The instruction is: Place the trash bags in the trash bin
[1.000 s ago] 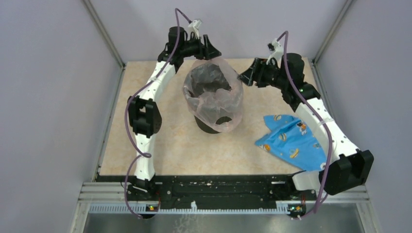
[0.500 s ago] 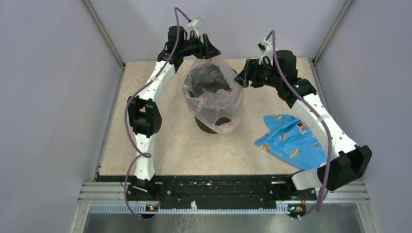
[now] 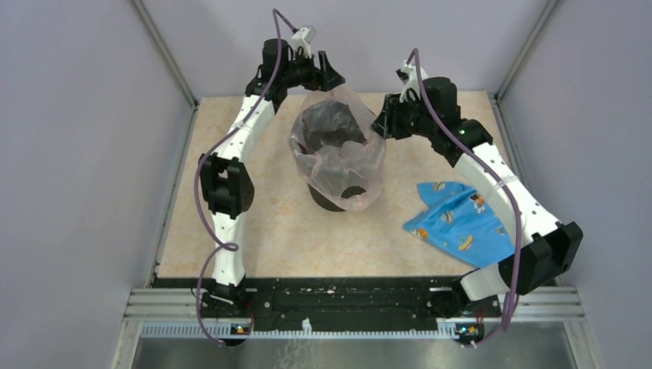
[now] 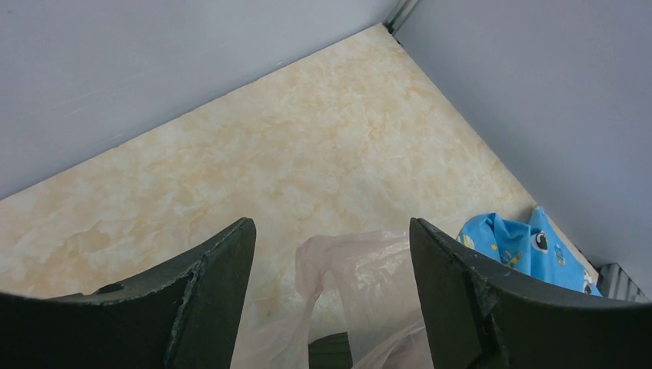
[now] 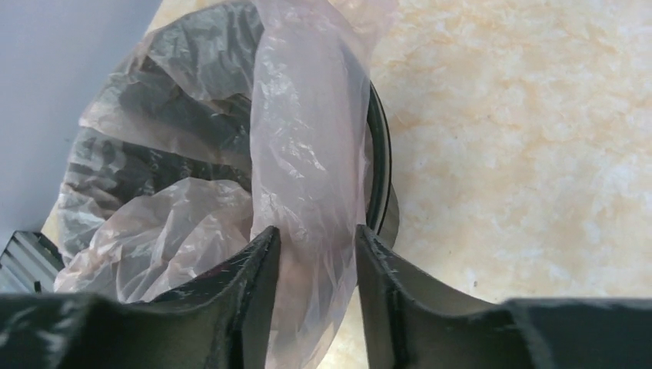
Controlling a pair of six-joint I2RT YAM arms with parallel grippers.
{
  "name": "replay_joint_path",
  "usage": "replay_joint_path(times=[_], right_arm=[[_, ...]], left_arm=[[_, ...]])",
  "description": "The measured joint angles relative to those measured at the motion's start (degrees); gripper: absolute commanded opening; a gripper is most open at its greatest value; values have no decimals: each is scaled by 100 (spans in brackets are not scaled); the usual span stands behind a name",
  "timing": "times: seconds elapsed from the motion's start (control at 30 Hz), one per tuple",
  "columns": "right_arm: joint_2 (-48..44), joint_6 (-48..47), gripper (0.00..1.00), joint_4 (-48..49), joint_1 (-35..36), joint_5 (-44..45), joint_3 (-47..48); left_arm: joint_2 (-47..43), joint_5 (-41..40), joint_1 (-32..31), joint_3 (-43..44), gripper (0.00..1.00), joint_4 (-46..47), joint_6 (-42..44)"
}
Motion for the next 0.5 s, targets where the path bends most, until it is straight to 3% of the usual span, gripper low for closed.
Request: replay_joint_path(times=[0.23,0.5], right_arm=[[136,22,16,-177,26,490,35],[142,249,11,-166,28,1056,37]], left_arm=[[-737,-468,33,-560,76,-354,254],[-1674,-761,66,-1322,68,-457,490]])
